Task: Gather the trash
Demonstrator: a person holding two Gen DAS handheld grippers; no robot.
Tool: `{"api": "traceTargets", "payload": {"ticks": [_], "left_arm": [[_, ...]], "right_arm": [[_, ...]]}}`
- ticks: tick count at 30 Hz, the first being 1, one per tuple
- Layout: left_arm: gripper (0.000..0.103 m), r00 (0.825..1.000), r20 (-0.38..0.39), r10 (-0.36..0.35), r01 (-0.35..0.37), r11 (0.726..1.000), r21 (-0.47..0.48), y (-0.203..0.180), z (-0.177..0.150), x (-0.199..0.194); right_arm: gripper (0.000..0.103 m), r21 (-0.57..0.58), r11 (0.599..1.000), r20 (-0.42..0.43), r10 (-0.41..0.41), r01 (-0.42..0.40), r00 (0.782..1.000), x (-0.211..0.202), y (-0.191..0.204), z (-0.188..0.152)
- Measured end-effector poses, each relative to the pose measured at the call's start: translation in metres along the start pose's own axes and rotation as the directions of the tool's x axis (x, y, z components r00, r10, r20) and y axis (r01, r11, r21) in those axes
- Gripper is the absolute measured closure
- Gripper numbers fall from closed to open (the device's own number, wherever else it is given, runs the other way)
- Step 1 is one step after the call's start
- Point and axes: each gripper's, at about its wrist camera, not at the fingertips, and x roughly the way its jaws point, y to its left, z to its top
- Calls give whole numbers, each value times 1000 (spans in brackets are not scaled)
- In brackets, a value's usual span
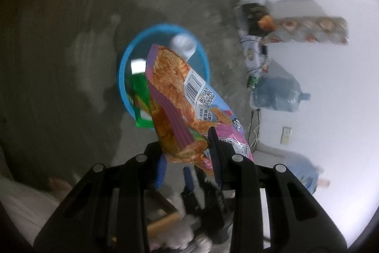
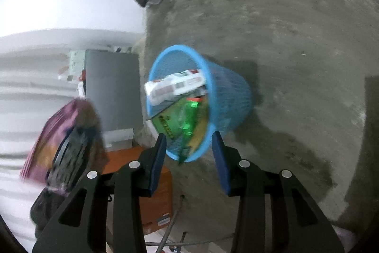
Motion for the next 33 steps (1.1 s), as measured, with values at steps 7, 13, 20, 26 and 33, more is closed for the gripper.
{"api": "traceTargets", "payload": {"ticks": [7,13,20,26,33], "left_arm": [[40,1000,-1,-26,25,967,-252,51,14,74],[37,994,21,-105,107,968,-228,49,5,60],[37,984,75,-163,160,986,48,-18,-13,-34],[30,959,232,-161,22,862,507,-66,-81,-160],[9,737,655,-166,-375,706,601,-34,-205,-303]], "right_arm": [[64,76,997,26,-33,31,999,-25,-43,-1],[64,70,996,31,-52,49,998,-38,-54,-6],[64,-96,994,36,-40,43,999,-62,-17,-26],[60,-549,833,162,18,75,987,-131,86,-90],[11,-862,480,296,214,164,931,-217,169,-200]]}}
